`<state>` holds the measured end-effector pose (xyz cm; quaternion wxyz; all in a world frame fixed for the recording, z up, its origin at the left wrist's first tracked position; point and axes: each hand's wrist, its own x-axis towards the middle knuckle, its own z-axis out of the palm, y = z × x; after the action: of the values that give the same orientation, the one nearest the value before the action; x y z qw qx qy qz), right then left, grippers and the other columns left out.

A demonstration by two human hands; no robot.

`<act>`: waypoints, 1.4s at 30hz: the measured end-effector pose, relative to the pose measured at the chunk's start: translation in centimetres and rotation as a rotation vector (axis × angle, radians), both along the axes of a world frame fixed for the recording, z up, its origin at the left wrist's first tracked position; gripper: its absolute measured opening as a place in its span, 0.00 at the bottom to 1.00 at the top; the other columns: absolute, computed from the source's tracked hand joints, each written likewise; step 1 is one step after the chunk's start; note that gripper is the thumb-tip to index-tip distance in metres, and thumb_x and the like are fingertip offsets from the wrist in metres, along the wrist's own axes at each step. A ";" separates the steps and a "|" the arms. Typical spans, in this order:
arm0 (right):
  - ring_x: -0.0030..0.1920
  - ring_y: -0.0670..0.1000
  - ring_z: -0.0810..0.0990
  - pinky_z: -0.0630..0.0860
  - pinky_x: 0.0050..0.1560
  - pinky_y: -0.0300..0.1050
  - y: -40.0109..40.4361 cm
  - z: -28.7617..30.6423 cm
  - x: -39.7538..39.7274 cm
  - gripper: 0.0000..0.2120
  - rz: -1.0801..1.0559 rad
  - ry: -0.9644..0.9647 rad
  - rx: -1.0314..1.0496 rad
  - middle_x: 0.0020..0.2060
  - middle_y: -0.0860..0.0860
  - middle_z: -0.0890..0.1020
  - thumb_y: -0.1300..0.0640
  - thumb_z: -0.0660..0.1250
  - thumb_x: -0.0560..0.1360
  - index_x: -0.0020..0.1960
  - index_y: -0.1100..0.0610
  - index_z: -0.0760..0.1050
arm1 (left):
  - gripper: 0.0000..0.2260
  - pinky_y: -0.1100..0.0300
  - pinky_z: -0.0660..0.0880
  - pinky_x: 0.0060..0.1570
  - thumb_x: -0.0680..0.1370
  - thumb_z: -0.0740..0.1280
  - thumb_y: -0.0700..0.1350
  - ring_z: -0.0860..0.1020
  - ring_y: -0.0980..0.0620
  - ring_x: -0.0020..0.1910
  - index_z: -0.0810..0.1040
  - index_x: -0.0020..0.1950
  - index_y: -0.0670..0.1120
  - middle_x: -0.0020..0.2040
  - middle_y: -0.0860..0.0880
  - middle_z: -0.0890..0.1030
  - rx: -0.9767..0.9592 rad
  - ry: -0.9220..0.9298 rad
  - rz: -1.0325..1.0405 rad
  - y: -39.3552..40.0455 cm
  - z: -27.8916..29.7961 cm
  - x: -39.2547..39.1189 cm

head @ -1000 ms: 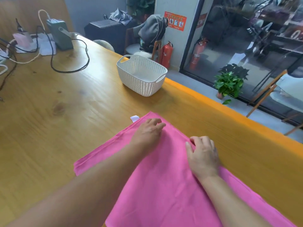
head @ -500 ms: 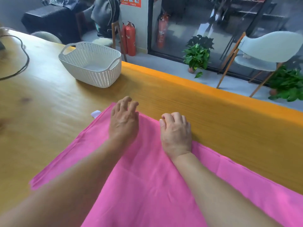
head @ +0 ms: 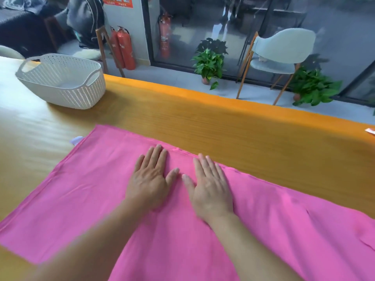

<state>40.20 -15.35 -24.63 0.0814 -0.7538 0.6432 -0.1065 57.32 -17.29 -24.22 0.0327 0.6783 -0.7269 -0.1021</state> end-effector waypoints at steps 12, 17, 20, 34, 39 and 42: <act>0.78 0.48 0.59 0.49 0.75 0.46 7.0 1.4 -6.6 0.31 0.057 -0.064 0.029 0.77 0.50 0.63 0.40 0.46 0.82 0.77 0.56 0.64 | 0.39 0.55 0.37 0.76 0.73 0.31 0.65 0.37 0.58 0.76 0.45 0.80 0.48 0.80 0.52 0.42 -0.029 0.114 -0.047 4.9 0.1 -9.0; 0.79 0.44 0.42 0.35 0.77 0.41 7.0 1.2 -17.9 0.45 -0.110 0.106 0.124 0.80 0.45 0.47 0.29 0.25 0.72 0.81 0.52 0.46 | 0.42 0.53 0.38 0.76 0.71 0.30 0.69 0.37 0.55 0.78 0.43 0.80 0.48 0.80 0.53 0.39 0.017 -0.021 -0.071 4.9 -0.1 -8.9; 0.79 0.48 0.51 0.43 0.78 0.42 7.7 2.4 -19.6 0.37 -0.230 -0.025 0.074 0.80 0.50 0.56 0.37 0.37 0.78 0.80 0.56 0.55 | 0.39 0.51 0.36 0.76 0.75 0.34 0.66 0.37 0.54 0.78 0.43 0.80 0.46 0.80 0.51 0.39 0.022 0.007 -0.035 5.3 0.9 -10.6; 0.40 0.45 0.79 0.73 0.39 0.43 16.5 7.6 -28.6 0.13 -0.494 -0.237 0.498 0.38 0.45 0.83 0.42 0.70 0.72 0.42 0.51 0.83 | 0.17 0.54 0.58 0.72 0.78 0.58 0.52 0.73 0.49 0.64 0.81 0.59 0.48 0.59 0.49 0.80 0.067 0.338 -0.659 7.5 5.1 -29.7; 0.36 0.42 0.76 0.67 0.32 0.38 16.7 8.6 -29.4 0.05 -0.539 -0.453 0.583 0.35 0.43 0.80 0.49 0.73 0.72 0.42 0.50 0.82 | 0.12 0.53 0.53 0.74 0.74 0.68 0.50 0.71 0.51 0.63 0.80 0.56 0.55 0.56 0.52 0.78 0.179 -0.024 -0.799 6.9 6.8 -31.6; 0.39 0.47 0.78 0.74 0.41 0.42 16.7 8.6 -29.6 0.04 -0.666 -0.802 0.567 0.37 0.48 0.83 0.53 0.74 0.71 0.41 0.53 0.83 | 0.14 0.59 0.66 0.65 0.73 0.69 0.47 0.73 0.50 0.61 0.80 0.59 0.54 0.59 0.50 0.76 0.246 -0.014 -0.799 7.2 7.4 -32.3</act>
<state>10.57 1.31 -16.04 0.4786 -0.3612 0.7675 -0.2268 25.03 -10.10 -16.82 -0.0959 0.3426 -0.9154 -0.1881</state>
